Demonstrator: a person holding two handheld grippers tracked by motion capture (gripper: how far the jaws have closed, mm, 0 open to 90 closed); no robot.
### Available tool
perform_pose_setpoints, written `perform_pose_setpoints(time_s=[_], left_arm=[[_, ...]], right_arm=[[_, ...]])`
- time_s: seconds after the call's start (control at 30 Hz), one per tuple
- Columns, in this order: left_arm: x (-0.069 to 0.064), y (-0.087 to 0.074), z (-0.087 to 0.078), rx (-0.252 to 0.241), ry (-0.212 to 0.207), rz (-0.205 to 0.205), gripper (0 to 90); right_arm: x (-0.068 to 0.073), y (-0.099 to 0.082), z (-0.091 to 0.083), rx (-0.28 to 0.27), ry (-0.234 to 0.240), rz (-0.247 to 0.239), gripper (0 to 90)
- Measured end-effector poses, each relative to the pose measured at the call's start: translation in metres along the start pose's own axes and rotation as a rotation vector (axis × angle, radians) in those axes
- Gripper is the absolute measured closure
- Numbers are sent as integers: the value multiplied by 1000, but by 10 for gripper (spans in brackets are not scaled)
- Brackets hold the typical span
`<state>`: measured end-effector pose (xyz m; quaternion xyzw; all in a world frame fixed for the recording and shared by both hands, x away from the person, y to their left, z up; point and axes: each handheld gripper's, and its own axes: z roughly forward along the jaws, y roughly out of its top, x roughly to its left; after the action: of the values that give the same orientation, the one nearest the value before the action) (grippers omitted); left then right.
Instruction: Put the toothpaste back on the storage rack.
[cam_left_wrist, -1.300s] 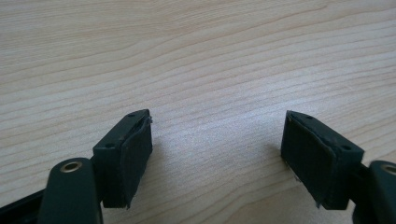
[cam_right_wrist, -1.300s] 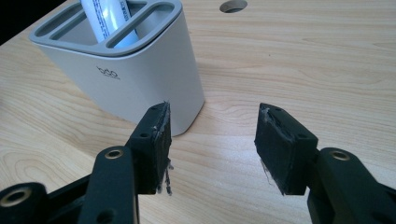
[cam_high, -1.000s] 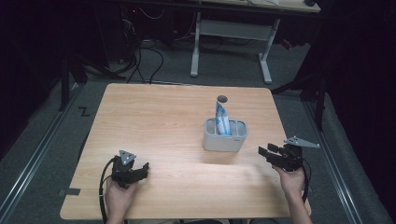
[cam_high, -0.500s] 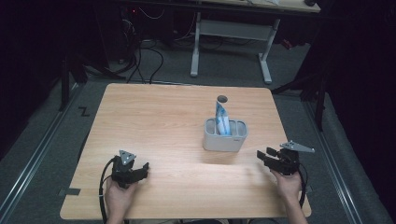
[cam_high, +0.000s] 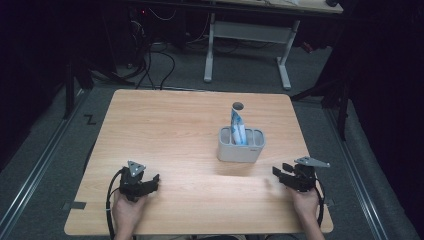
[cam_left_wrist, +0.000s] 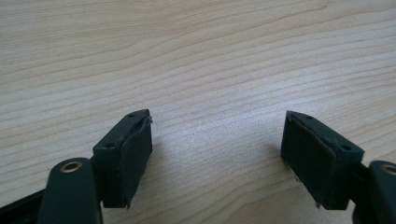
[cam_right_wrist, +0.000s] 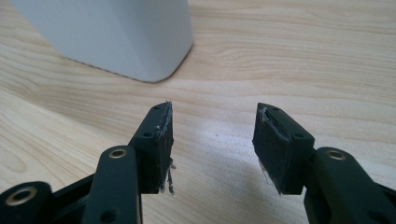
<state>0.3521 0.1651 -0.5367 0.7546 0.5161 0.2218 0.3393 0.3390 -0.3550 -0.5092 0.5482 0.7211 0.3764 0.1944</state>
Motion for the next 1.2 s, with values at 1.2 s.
perform_pose_setpoints(time_s=[1.2], left_arm=[[0, 0, 0, -1, -4, -4, 251]], right_arm=[[12, -16, 16, 47, -105, -103, 437]])
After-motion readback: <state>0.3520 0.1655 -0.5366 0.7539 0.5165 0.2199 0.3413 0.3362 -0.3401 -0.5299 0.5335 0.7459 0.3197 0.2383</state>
